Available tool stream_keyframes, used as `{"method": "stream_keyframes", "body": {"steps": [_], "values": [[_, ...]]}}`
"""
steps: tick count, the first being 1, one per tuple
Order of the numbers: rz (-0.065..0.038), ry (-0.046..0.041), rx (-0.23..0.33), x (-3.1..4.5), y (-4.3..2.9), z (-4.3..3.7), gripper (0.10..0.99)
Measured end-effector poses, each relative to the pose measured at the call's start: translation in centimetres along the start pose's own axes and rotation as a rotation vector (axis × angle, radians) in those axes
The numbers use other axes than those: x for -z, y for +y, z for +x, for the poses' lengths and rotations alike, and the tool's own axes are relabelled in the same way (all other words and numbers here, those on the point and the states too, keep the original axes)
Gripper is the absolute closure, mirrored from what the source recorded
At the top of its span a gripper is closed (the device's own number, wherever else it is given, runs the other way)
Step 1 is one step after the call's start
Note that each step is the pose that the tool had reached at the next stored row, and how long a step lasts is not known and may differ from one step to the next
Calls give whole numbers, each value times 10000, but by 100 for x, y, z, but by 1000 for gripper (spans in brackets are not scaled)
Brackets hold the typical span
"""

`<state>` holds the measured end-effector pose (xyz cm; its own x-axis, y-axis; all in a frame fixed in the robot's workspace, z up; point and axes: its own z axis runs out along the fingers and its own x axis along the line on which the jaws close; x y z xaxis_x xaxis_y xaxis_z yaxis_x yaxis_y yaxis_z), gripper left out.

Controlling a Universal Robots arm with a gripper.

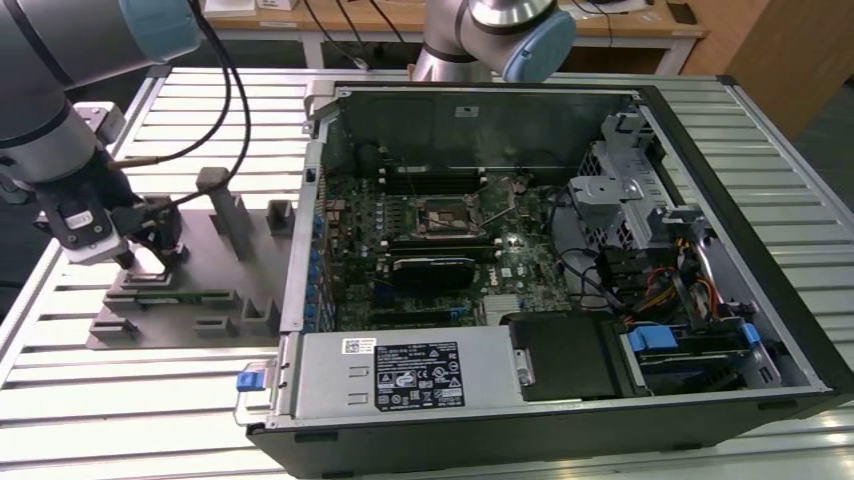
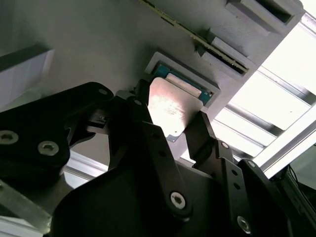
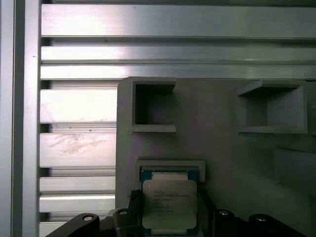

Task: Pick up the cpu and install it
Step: 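Pick up the cpu and move it towards the insertion slot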

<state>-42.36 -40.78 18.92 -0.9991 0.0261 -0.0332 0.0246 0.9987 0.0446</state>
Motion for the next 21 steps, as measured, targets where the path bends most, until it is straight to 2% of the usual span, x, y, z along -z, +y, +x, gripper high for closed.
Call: {"method": "stream_keyframes", "body": {"steps": [11,13,14,21], "values": [[-3,-1,1,-13,0,-5,553],[-3,-1,1,-13,0,-5,541],[-7,-5,1,-30,-1,-5,478],[-19,-1,0,-64,-3,-3,478]]}}
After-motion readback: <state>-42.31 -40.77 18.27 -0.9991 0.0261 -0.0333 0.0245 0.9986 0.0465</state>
